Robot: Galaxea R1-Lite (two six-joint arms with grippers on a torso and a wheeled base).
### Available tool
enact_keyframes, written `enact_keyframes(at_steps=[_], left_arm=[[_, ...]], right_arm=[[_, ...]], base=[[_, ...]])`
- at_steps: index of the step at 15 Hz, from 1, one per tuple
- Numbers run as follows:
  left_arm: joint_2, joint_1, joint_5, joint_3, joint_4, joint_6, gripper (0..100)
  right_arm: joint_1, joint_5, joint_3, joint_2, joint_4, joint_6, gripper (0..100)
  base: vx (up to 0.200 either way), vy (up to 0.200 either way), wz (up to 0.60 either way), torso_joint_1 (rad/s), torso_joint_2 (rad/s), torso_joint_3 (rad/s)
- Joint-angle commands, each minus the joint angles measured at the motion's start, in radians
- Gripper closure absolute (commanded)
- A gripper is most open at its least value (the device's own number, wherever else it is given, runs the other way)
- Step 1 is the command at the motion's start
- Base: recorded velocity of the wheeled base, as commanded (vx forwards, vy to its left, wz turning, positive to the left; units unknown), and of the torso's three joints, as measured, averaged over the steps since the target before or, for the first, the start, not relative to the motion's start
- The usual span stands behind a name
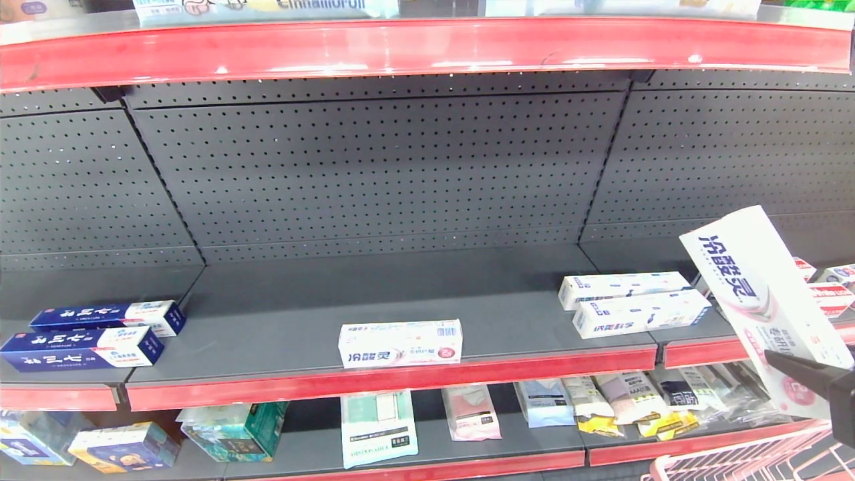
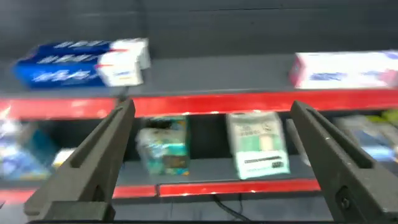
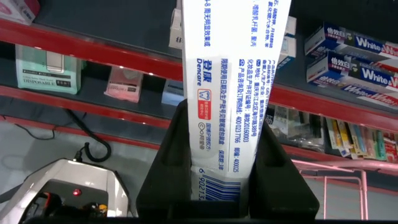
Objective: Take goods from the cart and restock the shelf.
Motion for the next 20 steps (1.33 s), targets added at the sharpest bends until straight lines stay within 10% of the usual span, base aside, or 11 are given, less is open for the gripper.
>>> enact_keyframes(at_steps=[1, 20], left_arm=[[-0.019, -0.013, 0.023, 0.006, 0.007, -0.009, 0], [-0.077, -0.037, 0.02, 0.006, 0.007, 0.005, 0]], right_arm=[[0.0, 0.0, 0.004, 0.004, 0.0, -0.001, 100], [0.005, 0.013, -0.007, 0.009, -0.002, -0.014, 100]], base=[[0.0, 0.0, 0.0, 0.0, 0.0, 0.0], [0.0, 0.0, 0.0, 0.0, 0.0, 0.0]])
